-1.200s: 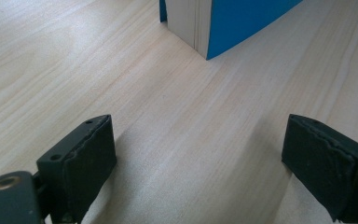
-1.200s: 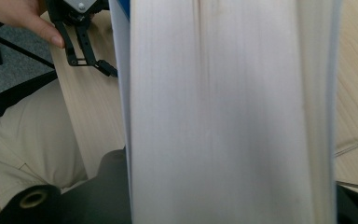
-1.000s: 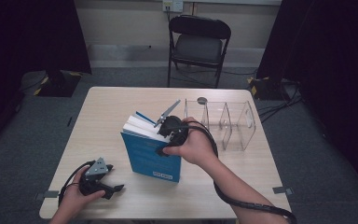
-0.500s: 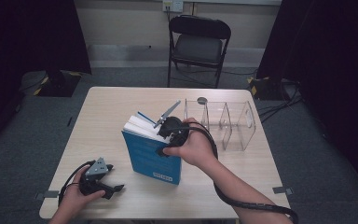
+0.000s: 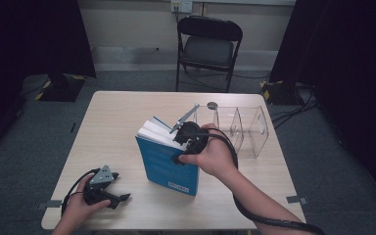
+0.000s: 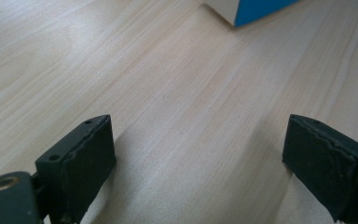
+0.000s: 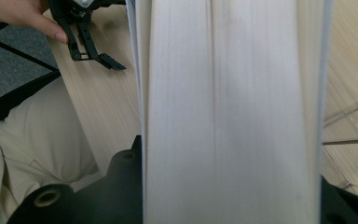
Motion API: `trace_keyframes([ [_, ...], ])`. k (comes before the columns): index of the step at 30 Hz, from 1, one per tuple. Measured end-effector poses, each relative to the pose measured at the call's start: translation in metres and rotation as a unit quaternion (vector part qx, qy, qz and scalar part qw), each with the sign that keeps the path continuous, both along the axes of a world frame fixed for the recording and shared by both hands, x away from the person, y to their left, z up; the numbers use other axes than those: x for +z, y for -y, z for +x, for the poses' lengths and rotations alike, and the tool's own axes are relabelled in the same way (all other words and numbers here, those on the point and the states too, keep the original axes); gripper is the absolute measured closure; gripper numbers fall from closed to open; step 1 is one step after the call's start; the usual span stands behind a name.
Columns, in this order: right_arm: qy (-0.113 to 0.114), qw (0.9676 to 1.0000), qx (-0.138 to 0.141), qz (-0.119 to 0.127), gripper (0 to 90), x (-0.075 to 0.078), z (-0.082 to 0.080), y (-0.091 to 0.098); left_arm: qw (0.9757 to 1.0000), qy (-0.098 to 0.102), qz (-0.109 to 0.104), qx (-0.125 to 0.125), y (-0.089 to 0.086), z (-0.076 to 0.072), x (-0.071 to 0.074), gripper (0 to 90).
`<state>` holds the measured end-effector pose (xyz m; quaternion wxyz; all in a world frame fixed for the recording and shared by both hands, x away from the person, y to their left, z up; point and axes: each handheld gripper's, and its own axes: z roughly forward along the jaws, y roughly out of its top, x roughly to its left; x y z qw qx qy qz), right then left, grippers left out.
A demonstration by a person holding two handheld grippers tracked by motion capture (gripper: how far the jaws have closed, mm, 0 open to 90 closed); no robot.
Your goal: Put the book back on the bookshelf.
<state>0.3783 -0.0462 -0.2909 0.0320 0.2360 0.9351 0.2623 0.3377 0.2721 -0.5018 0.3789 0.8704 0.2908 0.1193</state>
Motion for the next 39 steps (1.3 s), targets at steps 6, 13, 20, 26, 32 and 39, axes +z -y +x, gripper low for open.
trace_keyframes([
  [6, 0.001, 1.0000, -0.003, 0.001, 61.7, 0.003, -0.001, 0.005, 1.0000, 0.003, 0.003, -0.001, 0.000, 0.000, 0.000, 8.7],
  [13, -0.001, 1.0000, -0.008, 0.004, 61.7, 0.005, -0.005, 0.015, 1.0000, 0.000, 0.002, -0.002, 0.000, 0.000, 0.000, 8.3],
  [20, -0.005, 0.9999, -0.012, 0.000, 61.7, 0.008, -0.006, 0.024, 1.0000, 0.000, 0.001, -0.002, 0.000, 0.000, 0.000, 8.3],
  [26, 0.003, 0.9999, -0.017, 0.000, 61.7, 0.013, -0.009, 0.034, 1.0000, 0.001, 0.001, -0.002, 0.000, 0.000, 0.000, 8.2],
  [32, -0.005, 0.9998, -0.021, 0.002, 61.7, 0.013, -0.011, 0.041, 1.0000, 0.000, 0.002, -0.002, 0.000, 0.000, 0.000, 8.2],
  [39, -0.006, 0.9997, -0.022, -0.004, 61.7, 0.012, -0.014, 0.045, 1.0000, 0.001, 0.006, -0.004, 0.000, 0.000, 0.000, 7.7],
])
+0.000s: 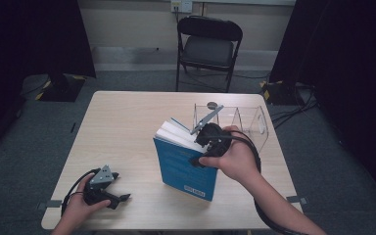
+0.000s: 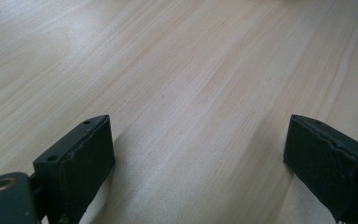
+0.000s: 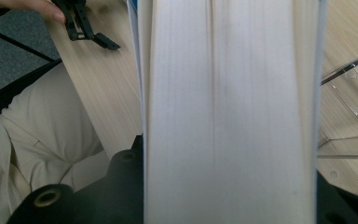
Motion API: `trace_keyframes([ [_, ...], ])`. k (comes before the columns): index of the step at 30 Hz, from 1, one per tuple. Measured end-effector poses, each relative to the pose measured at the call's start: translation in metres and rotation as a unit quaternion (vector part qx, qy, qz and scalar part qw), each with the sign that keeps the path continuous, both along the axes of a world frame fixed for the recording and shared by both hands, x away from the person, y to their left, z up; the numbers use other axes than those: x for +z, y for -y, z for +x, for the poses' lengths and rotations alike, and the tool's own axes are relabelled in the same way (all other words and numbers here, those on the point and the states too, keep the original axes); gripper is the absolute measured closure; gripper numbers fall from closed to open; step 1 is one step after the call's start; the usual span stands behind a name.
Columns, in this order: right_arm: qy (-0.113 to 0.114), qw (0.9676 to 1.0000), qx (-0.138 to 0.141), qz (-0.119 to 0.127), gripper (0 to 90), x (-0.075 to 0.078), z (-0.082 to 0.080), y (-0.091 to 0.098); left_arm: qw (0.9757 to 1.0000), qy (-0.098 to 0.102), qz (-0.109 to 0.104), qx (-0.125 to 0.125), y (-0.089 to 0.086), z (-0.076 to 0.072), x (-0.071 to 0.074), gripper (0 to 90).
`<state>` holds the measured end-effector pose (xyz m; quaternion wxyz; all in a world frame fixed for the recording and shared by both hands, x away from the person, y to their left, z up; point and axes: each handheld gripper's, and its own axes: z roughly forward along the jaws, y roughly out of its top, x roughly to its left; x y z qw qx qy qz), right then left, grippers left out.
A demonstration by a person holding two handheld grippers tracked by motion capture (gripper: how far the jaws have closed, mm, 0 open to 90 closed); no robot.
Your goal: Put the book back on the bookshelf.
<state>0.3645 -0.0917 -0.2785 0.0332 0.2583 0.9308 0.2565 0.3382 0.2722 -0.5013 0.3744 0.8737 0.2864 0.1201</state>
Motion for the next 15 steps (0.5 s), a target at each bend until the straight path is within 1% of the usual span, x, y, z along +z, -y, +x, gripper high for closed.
trace_keyframes([
  [1, -0.001, 1.0000, 0.000, 0.002, 61.7, 0.000, 0.000, 0.001, 1.0000, 0.000, 0.000, 0.000, 0.000, 0.000, 0.000, 7.6],
  [2, -0.002, 1.0000, -0.001, 0.003, 61.7, 0.000, 0.000, 0.002, 1.0000, 0.003, -0.007, 0.000, 0.000, 0.000, -0.001, 7.6],
  [7, -0.005, 0.9999, -0.010, 0.006, 61.7, 0.002, -0.003, 0.011, 1.0000, 0.003, -0.007, 0.000, 0.000, 0.000, -0.001, 7.5],
  [10, -0.003, 0.9999, -0.013, 0.000, 61.7, 0.004, -0.004, 0.017, 1.0000, 0.003, -0.007, 0.000, 0.000, 0.000, -0.001, 7.5],
  [15, -0.004, 0.9998, -0.021, -0.004, 61.7, 0.006, -0.007, 0.028, 1.0000, 0.003, -0.007, 0.001, 0.000, 0.000, -0.001, 7.5],
])
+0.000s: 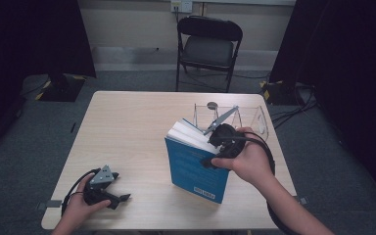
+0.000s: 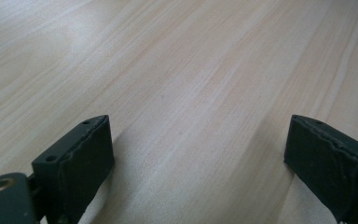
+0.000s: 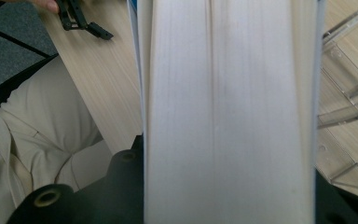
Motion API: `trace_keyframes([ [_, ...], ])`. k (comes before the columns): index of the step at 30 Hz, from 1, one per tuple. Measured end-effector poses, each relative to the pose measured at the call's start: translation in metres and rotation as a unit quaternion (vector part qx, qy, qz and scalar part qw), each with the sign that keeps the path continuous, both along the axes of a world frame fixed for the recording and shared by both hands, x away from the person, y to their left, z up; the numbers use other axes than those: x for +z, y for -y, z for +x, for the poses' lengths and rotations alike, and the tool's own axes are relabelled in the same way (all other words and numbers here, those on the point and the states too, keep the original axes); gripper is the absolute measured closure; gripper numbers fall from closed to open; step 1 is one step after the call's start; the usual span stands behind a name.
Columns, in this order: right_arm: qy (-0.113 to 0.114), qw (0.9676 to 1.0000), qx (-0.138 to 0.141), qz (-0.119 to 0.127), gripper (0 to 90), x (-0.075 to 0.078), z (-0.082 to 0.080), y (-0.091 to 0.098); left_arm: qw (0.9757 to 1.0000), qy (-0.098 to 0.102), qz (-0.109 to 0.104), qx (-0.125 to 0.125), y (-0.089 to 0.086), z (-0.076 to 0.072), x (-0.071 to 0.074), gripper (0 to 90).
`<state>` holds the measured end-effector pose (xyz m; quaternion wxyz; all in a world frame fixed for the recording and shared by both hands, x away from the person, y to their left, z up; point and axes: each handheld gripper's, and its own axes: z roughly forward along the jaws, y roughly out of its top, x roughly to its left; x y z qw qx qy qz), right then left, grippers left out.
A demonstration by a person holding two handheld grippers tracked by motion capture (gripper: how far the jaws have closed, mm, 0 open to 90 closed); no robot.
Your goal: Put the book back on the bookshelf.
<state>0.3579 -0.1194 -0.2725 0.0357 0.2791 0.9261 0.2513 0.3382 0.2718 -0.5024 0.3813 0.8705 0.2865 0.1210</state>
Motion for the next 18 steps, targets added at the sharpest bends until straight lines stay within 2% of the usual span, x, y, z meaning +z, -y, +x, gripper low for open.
trace_keyframes([
  [12, -0.004, 0.9998, -0.018, 0.009, 61.7, -0.003, -0.001, 0.023, 1.0000, 0.000, 0.001, -0.001, 0.000, 0.000, 0.000, 7.5],
  [18, -0.002, 0.9996, -0.027, 0.005, 61.6, -0.003, -0.002, 0.032, 1.0000, -0.001, 0.002, -0.001, 0.000, 0.000, 0.000, 7.1],
])
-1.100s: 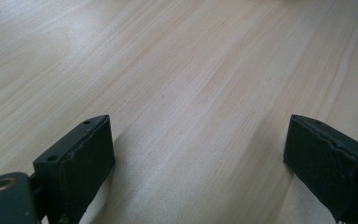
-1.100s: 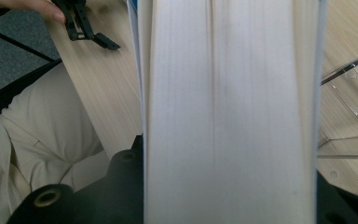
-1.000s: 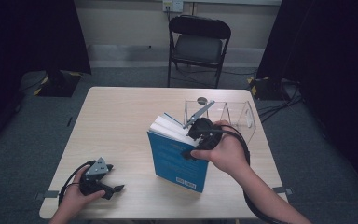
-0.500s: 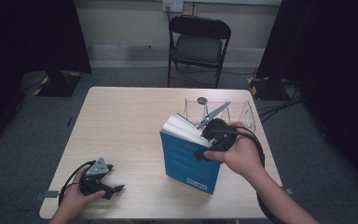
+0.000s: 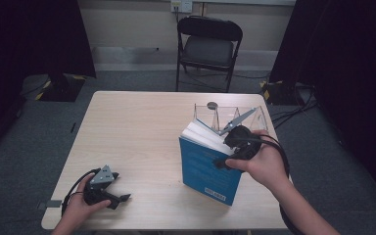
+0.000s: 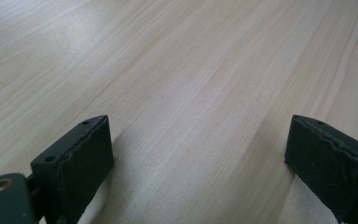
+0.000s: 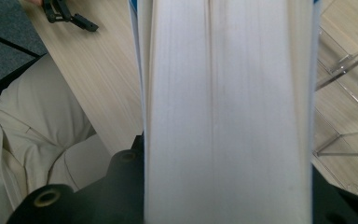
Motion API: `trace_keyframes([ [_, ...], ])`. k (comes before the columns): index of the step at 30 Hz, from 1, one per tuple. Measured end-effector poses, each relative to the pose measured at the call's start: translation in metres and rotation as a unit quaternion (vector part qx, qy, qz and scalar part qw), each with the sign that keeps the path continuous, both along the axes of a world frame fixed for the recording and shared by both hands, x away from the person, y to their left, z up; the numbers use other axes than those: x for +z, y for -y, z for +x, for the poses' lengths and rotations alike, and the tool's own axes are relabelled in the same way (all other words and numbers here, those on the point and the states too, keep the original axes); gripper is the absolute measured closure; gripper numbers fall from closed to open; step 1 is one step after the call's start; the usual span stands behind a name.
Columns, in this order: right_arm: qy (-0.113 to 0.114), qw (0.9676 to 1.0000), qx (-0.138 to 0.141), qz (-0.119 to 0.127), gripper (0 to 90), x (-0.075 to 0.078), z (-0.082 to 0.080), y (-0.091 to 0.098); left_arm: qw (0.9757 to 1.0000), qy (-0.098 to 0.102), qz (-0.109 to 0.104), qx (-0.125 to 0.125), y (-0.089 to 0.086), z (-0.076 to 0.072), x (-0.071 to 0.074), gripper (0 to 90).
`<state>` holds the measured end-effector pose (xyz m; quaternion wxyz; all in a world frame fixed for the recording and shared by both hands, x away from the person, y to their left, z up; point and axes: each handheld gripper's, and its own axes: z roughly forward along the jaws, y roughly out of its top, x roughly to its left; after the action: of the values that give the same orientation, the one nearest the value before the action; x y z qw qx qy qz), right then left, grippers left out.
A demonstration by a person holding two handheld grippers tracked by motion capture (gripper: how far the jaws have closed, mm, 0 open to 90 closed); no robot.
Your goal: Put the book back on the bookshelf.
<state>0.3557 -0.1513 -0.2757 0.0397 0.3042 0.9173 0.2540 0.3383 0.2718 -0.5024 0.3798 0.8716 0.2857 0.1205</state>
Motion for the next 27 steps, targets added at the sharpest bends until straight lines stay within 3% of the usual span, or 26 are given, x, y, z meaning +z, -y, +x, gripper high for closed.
trace_keyframes([
  [20, 0.004, 0.9987, -0.051, 0.004, 61.4, -0.005, -0.003, 0.046, 1.0000, 0.003, -0.002, 0.001, 0.000, 0.000, -0.001, 7.0],
  [27, 0.010, 0.9977, -0.065, 0.013, 61.3, -0.009, -0.003, 0.060, 1.0000, 0.004, 0.008, 0.003, 0.000, 0.000, 0.001, 6.8],
])
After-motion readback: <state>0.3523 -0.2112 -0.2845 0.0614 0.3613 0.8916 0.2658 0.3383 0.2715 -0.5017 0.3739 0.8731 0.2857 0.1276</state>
